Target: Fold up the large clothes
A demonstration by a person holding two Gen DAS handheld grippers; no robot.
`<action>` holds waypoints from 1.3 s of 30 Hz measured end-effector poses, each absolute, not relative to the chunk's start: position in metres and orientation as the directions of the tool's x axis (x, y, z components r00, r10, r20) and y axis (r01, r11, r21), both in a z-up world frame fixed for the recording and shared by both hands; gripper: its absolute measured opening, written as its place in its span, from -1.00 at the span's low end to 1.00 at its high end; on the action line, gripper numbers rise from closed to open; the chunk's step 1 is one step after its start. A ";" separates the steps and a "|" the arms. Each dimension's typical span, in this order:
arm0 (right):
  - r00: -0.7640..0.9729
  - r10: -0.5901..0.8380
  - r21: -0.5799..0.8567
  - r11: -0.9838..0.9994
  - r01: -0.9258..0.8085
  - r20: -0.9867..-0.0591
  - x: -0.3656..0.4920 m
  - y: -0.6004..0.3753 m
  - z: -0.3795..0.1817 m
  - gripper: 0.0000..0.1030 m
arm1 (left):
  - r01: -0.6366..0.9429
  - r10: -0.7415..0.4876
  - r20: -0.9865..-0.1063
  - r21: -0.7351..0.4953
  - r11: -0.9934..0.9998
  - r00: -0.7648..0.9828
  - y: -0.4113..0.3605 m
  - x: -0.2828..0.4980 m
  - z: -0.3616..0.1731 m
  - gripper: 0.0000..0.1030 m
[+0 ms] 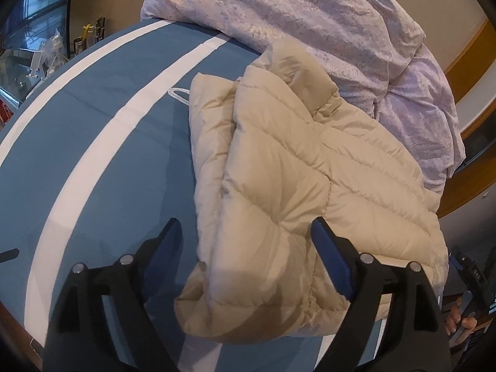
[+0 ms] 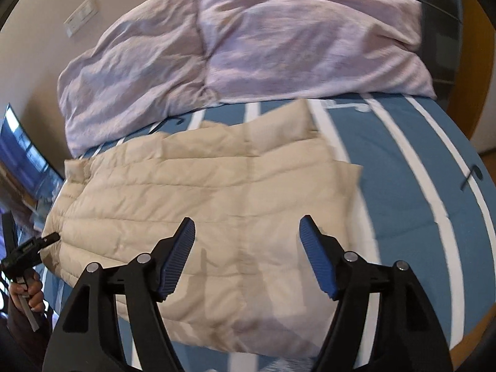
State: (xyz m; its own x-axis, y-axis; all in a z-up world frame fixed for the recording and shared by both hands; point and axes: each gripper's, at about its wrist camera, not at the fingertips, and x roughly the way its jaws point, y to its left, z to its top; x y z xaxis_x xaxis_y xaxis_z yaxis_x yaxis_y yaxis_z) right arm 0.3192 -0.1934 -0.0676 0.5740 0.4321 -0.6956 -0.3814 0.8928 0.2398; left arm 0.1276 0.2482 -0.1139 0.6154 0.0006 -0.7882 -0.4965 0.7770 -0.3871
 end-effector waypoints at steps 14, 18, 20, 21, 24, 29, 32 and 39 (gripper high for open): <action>0.605 0.436 0.144 0.871 -0.469 -0.666 0.289 -0.131 -0.077 0.38 | -0.508 0.007 -0.795 -0.381 0.772 0.606 0.244 0.135 -0.116 0.67; 0.632 0.419 0.106 0.876 -0.471 -0.652 0.282 -0.124 -0.084 0.38 | -0.508 -0.008 -0.785 -0.408 0.759 0.619 0.244 0.136 -0.119 0.68; 0.642 0.412 0.092 0.878 -0.470 -0.647 0.280 -0.121 -0.089 0.38 | -0.513 -0.014 -0.784 -0.420 0.749 0.621 0.245 0.137 -0.121 0.68; 0.643 0.410 0.091 0.879 -0.469 -0.647 0.280 -0.120 -0.091 0.38 | -0.517 -0.018 -0.783 -0.428 0.741 0.622 0.246 0.138 -0.122 0.68; 0.640 0.406 0.090 0.880 -0.466 -0.653 0.281 -0.117 -0.098 0.38 | -0.527 -0.026 -0.780 -0.446 0.723 0.625 0.248 0.140 -0.126 0.68; 0.633 0.393 0.081 0.883 -0.463 -0.666 0.283 -0.113 -0.107 0.39 | -0.535 -0.013 -0.776 -0.447 0.717 0.630 0.249 0.144 -0.127 0.68; 0.613 0.384 0.082 0.884 -0.461 -0.690 0.287 -0.111 -0.116 0.41 | -0.536 -0.011 -0.772 -0.451 0.713 0.635 0.250 0.147 -0.127 0.68; 0.602 0.360 0.063 0.887 -0.457 -0.713 0.290 -0.103 -0.126 0.43 | -0.513 -0.050 -0.746 -0.503 0.696 0.664 0.250 0.149 -0.129 0.20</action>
State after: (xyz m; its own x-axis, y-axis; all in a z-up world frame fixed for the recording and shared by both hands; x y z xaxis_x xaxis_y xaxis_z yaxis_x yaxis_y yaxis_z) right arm 0.2899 -0.1030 -0.1262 0.6019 0.3605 -0.7126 -0.4568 0.8873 0.0630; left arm 0.1489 0.2496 -0.1287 0.6637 -0.0499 -0.7464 -0.5131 0.6957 -0.5028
